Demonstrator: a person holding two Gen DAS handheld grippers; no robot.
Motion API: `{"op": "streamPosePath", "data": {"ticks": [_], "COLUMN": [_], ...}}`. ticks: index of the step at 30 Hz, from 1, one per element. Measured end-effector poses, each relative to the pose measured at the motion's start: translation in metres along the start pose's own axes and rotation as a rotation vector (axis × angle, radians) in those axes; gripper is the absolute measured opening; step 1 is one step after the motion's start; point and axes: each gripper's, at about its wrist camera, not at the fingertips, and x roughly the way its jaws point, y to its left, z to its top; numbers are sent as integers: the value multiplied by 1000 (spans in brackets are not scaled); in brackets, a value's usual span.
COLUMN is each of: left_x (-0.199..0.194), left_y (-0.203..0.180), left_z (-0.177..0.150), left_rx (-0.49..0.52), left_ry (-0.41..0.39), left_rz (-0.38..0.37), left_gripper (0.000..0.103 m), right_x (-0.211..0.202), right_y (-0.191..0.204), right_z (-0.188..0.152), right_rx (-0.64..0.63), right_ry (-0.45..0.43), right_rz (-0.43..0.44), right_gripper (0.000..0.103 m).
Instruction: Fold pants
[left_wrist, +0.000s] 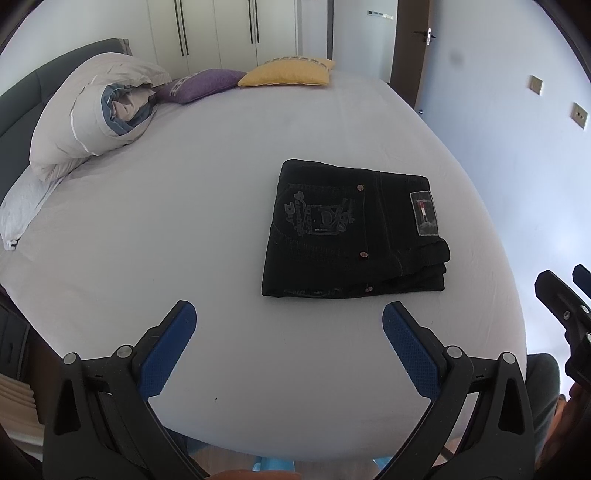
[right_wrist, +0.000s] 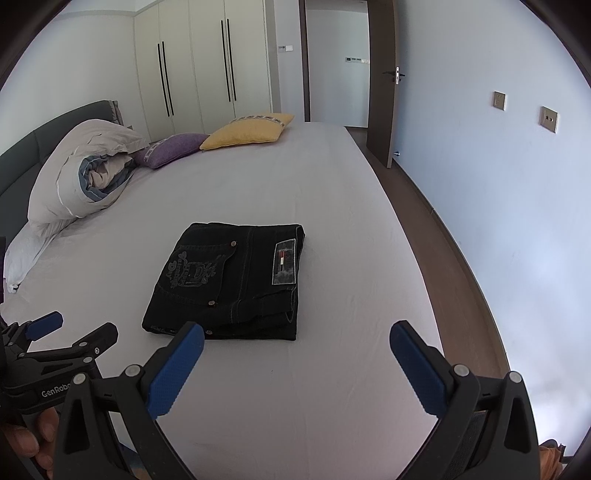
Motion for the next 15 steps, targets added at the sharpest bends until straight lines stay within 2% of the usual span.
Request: {"op": "streamPosePath", "data": {"ticks": [15], "left_x": [5], "left_y": [-1], "left_z": [-6], "left_rx": [3], "left_ry": [18], "left_rz": [-1], "left_gripper": [103], "right_x": [1], "right_y": [1], "right_z": [-3], "right_rx": [2], "right_ry": [6], "right_rz": [1], "right_gripper": [103]}}
